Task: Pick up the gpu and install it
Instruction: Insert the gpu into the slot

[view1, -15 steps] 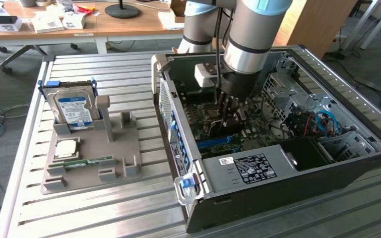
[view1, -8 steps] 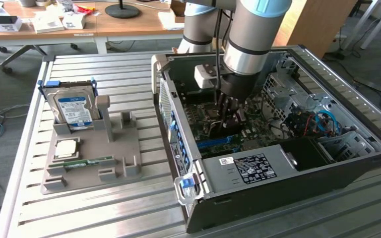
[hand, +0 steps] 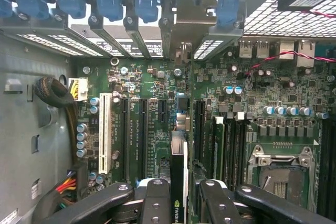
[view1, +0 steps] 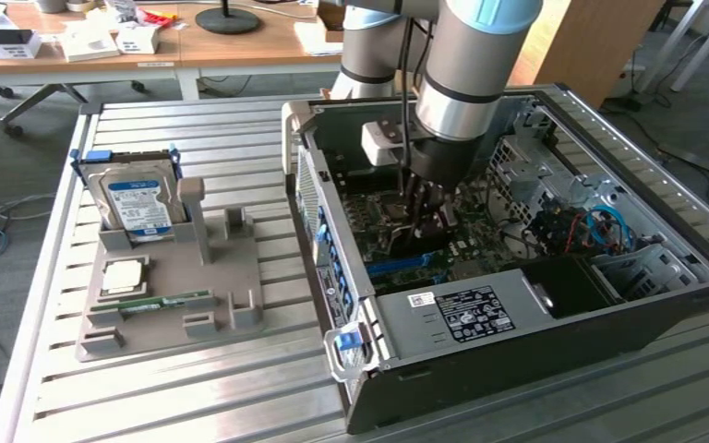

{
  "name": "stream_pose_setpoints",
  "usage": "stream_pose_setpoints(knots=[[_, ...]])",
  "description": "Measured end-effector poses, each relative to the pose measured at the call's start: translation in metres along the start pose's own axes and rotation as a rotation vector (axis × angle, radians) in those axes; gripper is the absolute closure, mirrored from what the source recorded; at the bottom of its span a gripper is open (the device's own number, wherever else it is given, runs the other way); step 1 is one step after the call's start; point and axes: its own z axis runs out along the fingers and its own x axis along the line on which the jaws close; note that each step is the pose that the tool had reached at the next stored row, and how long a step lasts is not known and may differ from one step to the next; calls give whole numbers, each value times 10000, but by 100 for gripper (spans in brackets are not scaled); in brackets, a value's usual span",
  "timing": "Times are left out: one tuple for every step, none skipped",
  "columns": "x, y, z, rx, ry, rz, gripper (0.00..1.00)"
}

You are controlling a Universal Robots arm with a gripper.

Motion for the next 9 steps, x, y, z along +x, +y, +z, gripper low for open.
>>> stream_pose_setpoints(knots=[[0, 0, 3, -1, 2, 1, 74], [0, 0, 7, 0, 2, 0, 74], [0, 0, 11, -1, 2, 1, 74], [0, 0, 14, -1, 3, 1, 74], [1, 0, 15, -2, 4, 1, 74], [1, 0, 16, -2, 5, 1, 74], [1, 0, 16, -2, 5, 0, 74], [1, 0, 16, -1, 4, 1, 74], [0, 0, 17, -1, 3, 0, 74]])
